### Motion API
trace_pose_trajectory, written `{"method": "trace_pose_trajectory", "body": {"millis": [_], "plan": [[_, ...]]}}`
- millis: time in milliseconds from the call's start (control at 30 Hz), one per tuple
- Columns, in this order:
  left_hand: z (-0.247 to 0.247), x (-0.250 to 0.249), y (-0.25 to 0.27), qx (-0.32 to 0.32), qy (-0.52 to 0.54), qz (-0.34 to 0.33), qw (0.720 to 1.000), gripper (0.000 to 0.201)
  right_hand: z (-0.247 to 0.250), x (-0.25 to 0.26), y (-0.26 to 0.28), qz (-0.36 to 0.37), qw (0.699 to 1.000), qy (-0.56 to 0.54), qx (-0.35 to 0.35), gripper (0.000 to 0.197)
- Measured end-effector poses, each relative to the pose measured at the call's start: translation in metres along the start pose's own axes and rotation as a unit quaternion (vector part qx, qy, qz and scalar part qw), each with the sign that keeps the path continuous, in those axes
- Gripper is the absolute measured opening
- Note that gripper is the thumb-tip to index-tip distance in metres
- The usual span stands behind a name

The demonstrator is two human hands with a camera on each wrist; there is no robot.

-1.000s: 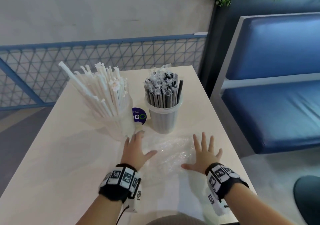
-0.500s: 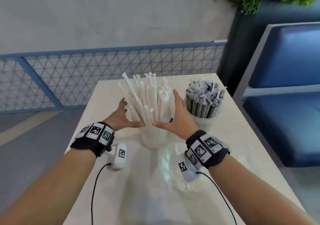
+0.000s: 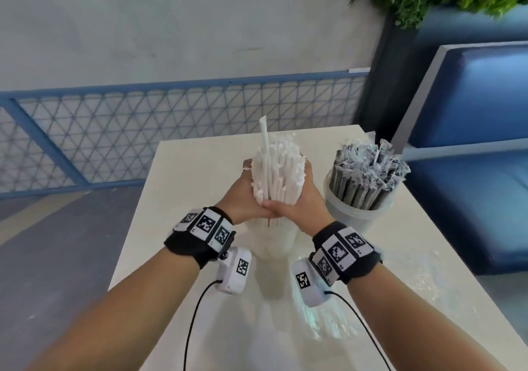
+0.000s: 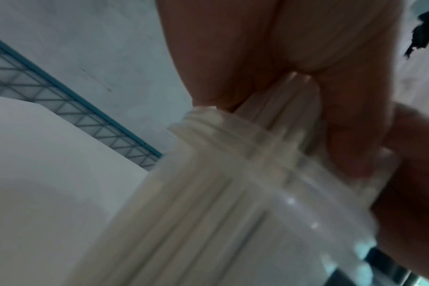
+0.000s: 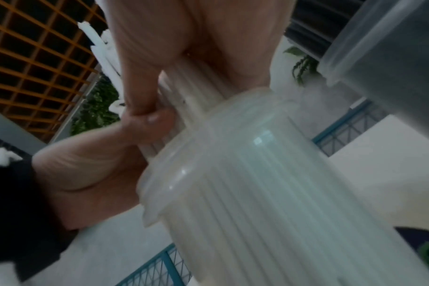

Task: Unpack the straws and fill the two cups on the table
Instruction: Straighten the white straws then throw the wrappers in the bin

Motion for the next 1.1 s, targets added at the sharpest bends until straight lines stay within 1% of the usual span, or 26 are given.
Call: {"method": "trace_pose_trajectory", "body": {"millis": [67, 133, 200, 233, 300, 333, 367, 467, 533, 600, 633, 667, 700, 733, 767, 800, 833, 867, 900, 933, 967, 1000, 1033, 1100], "plan": [[0.010, -0.009, -0.004, -0.052, 0.054, -0.019, 0.997, 0.096, 0.008, 0.011, -0.004, 0.015, 1.000, -0.006, -0.022, 0.086], [0.018, -0.019, -0.005, -0.081, 0.078, -0.042, 0.993, 0.098, 0.015, 0.024, -0.006, 0.034, 0.999, 0.001, -0.031, 0.082], [0.022, -0.032, -0.005, -0.081, 0.084, -0.081, 0.990, 0.105, 0.018, 0.035, -0.004, 0.053, 0.998, -0.003, -0.022, 0.082], [0.024, -0.035, -0.004, -0.071, 0.087, -0.089, 0.990, 0.108, 0.019, 0.041, -0.003, 0.067, 0.998, -0.003, -0.013, 0.083], [0.026, -0.036, -0.001, -0.051, 0.089, -0.077, 0.992, 0.114, 0.020, 0.050, 0.000, 0.096, 0.995, 0.017, -0.007, 0.088], [0.029, -0.038, 0.001, -0.051, 0.064, -0.076, 0.994, 0.114, 0.020, 0.055, 0.002, 0.115, 0.993, 0.034, -0.010, 0.089], [0.032, -0.043, 0.004, -0.057, 0.017, -0.087, 0.994, 0.109, 0.020, 0.059, 0.004, 0.137, 0.989, 0.055, -0.016, 0.088], [0.034, -0.069, 0.014, -0.081, -0.091, -0.169, 0.978, 0.095, 0.019, 0.076, 0.016, 0.214, 0.966, 0.139, -0.051, 0.068], [0.028, -0.081, 0.018, -0.092, -0.165, -0.194, 0.963, 0.090, 0.012, 0.082, 0.022, 0.241, 0.946, 0.205, -0.070, 0.055], [0.019, -0.077, 0.018, -0.084, -0.272, -0.173, 0.943, 0.082, 0.004, 0.073, 0.019, 0.204, 0.933, 0.289, -0.061, 0.051], [0.012, -0.070, 0.017, -0.056, -0.330, -0.144, 0.931, 0.077, -0.003, 0.062, 0.016, 0.170, 0.926, 0.335, -0.036, 0.050], [0.003, -0.056, 0.016, -0.012, -0.388, -0.108, 0.915, 0.071, -0.009, 0.048, 0.014, 0.135, 0.917, 0.374, -0.002, 0.049], [-0.005, -0.042, 0.016, 0.034, -0.430, -0.075, 0.899, 0.066, -0.014, 0.034, 0.013, 0.107, 0.913, 0.391, 0.032, 0.048], [-0.010, -0.033, 0.018, 0.067, -0.450, -0.062, 0.888, 0.065, -0.016, 0.026, 0.013, 0.092, 0.919, 0.379, 0.053, 0.050], [-0.011, -0.030, 0.019, 0.080, -0.440, -0.071, 0.892, 0.068, -0.014, 0.027, 0.013, 0.100, 0.933, 0.341, 0.052, 0.054], [-0.008, -0.034, 0.019, 0.075, -0.400, -0.094, 0.908, 0.072, -0.008, 0.032, 0.013, 0.120, 0.950, 0.286, 0.032, 0.060], [0.000, -0.038, 0.019, 0.056, -0.337, -0.110, 0.933, 0.079, 0.001, 0.035, 0.013, 0.132, 0.964, 0.229, 0.006, 0.066], [0.012, -0.038, 0.019, 0.029, -0.259, -0.107, 0.960, 0.090, 0.012, 0.036, 0.012, 0.131, 0.975, 0.178, -0.019, 0.074], [0.024, -0.030, 0.019, 0.008, -0.179, -0.079, 0.981, 0.103, 0.020, 0.033, 0.010, 0.114, 0.984, 0.135, -0.030, 0.085], [0.031, -0.019, 0.020, 0.001, -0.116, -0.036, 0.993, 0.114, 0.025, 0.026, 0.007, 0.080, 0.992, 0.101, -0.019, 0.097], [0.032, -0.003, 0.021, 0.011, -0.079, 0.008, 0.997, 0.121, 0.025, 0.015, 0.002, 0.032, 0.996, 0.079, 0.009, 0.108], [0.028, 0.009, 0.022, 0.035, -0.054, 0.037, 0.997, 0.123, 0.021, 0.004, 0.000, -0.010, 0.997, 0.065, 0.048, 0.117], [0.023, 0.018, 0.022, 0.057, -0.032, 0.046, 0.997, 0.121, 0.016, -0.004, -0.002, -0.036, 0.994, 0.058, 0.086, 0.123], [0.011, 0.026, 0.017, 0.071, 0.009, 0.038, 0.997, 0.110, 0.003, -0.011, -0.003, -0.048, 0.987, 0.058, 0.143, 0.130]]}}
Point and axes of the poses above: each hand's wrist, its own y-axis away from the middle knuckle, its own z-axis out of the back of the hand, x = y × z, the point moved 9 cm from there along -y, towards the middle knuckle, and after that the axes turned 11 degrees about -z, right-handed, at the moved point
